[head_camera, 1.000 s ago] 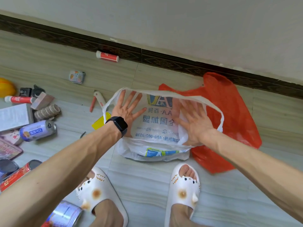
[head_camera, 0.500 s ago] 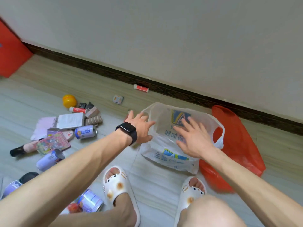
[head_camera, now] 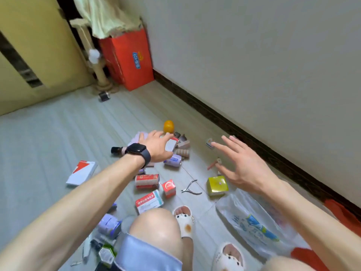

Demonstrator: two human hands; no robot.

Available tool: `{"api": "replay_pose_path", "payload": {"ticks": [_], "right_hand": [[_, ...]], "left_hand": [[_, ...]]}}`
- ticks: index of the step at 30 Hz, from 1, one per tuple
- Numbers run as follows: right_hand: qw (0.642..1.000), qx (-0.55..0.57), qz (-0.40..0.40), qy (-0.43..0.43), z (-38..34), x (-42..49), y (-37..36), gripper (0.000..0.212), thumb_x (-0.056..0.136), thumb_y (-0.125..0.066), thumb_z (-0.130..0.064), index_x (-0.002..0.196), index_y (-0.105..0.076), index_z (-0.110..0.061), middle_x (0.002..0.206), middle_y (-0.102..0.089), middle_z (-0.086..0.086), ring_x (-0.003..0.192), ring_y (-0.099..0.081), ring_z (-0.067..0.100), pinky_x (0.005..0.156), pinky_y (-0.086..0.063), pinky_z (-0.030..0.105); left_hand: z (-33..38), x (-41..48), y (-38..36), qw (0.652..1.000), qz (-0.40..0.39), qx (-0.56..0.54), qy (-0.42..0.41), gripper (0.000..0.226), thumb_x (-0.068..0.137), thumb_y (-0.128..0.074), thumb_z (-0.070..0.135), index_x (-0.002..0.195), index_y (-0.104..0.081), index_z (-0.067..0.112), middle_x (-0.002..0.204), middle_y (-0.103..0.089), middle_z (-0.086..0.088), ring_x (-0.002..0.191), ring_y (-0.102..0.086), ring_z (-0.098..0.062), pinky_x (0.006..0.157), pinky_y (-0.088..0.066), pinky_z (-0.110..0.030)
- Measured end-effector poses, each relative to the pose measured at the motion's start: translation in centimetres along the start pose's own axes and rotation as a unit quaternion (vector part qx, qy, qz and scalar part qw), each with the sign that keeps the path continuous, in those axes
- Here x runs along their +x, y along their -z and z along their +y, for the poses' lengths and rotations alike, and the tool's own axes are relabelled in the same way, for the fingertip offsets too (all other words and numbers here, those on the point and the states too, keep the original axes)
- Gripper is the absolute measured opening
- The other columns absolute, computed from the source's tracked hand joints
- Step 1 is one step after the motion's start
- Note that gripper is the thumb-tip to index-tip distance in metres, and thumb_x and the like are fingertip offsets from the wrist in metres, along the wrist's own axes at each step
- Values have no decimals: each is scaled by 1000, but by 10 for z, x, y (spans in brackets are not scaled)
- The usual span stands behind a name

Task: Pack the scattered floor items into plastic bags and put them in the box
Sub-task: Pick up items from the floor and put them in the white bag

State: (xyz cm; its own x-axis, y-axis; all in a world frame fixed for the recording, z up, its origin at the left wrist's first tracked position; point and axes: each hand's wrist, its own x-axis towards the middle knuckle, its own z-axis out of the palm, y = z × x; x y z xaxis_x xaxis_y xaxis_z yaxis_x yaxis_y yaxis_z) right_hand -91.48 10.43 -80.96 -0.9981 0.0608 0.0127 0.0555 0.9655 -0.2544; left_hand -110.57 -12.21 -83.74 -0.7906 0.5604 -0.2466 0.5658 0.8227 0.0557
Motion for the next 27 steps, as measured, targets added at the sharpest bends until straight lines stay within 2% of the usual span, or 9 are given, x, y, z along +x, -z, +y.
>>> {"api": "replay_pose_path", "payload": {"ticks": [3, 8, 11, 15, 17, 20, 23, 25, 27], "right_hand": [[998, -22, -39, 33, -13, 30, -11, 65, 92, -49, -53, 153, -27, -42, 164, -22, -1, 152, -14, 19, 122, -20, 38], [988, -64, -122, 76, -28, 69, -48, 68, 95, -47, -52, 155, -17, -41, 165, -18, -1, 152, -13, 20, 122, -19, 37], [976, -72, -182, 91, -33, 89, -83, 69, 96, -47, -51, 155, -14, -40, 165, -14, 1, 152, -12, 21, 121, -21, 39], [966, -70, -235, 78, -29, 116, -145, 68, 96, -46, -48, 156, -14, -39, 166, -12, 2, 152, -8, 25, 120, -20, 43], [962, -72, -254, 64, -24, 131, -178, 67, 96, -46, -47, 156, -15, -39, 166, -10, 4, 152, -4, 28, 120, -17, 46], [960, -58, -271, 38, -19, 159, -221, 72, 96, -46, -46, 157, -7, -37, 165, -6, 10, 152, -3, 31, 120, -15, 48], [964, -32, -266, 2, -18, 195, -258, 80, 95, -50, -45, 157, -1, -32, 165, -1, 15, 151, -5, 33, 120, -16, 47], [967, -20, -252, -31, -16, 220, -280, 80, 94, -53, -44, 157, -7, -27, 163, -9, 15, 148, -15, 34, 118, -22, 45], [969, -30, -238, -55, -15, 236, -297, 75, 93, -55, -40, 155, -16, -21, 156, -26, 12, 137, -31, 33, 108, -33, 43]], "left_hand": [[-33, -9, -33, 998, -18, -15, 57, 69, 84, -52, 53, 147, -31, 39, 153, -35, -1, 142, -28, -23, 113, -21, -55], [-56, -19, -101, 985, -107, -65, 122, 72, 82, -56, 57, 147, -31, 38, 154, -32, -2, 143, -27, -25, 111, -21, -50], [-62, -16, -143, 973, -150, -83, 152, 72, 80, -56, 56, 146, -33, 39, 153, -32, -2, 138, -33, -29, 108, -29, -48], [-68, 4, -186, 941, -157, -164, 250, 83, 74, -61, 65, 147, -26, 42, 157, -14, -8, 132, -38, -40, 105, -37, -46], [-69, 19, -199, 894, -117, -261, 346, 90, 76, -65, 61, 150, -19, 37, 155, -13, -17, 128, -44, -43, 105, -38, -42], [-75, 46, -217, 768, -65, -406, 490, 96, 77, -71, 57, 150, -19, 21, 145, -33, -22, 124, -49, -41, 105, -39, -43], [-82, 66, -239, 664, -54, -492, 560, 102, 66, -76, 64, 142, -29, 15, 135, -48, -19, 117, -54, -38, 101, -45, -45], [-89, 76, -258, 613, -46, -541, 574, 117, 45, -78, 69, 139, -29, 19, 129, -52, -16, 107, -60, -36, 88, -55, -44], [-93, 83, -267, 557, -23, -590, 583, 114, 36, -82, 59, 131, -31, 23, 121, -58, -14, 93, -67, -33, 66, -60, -41]]}}
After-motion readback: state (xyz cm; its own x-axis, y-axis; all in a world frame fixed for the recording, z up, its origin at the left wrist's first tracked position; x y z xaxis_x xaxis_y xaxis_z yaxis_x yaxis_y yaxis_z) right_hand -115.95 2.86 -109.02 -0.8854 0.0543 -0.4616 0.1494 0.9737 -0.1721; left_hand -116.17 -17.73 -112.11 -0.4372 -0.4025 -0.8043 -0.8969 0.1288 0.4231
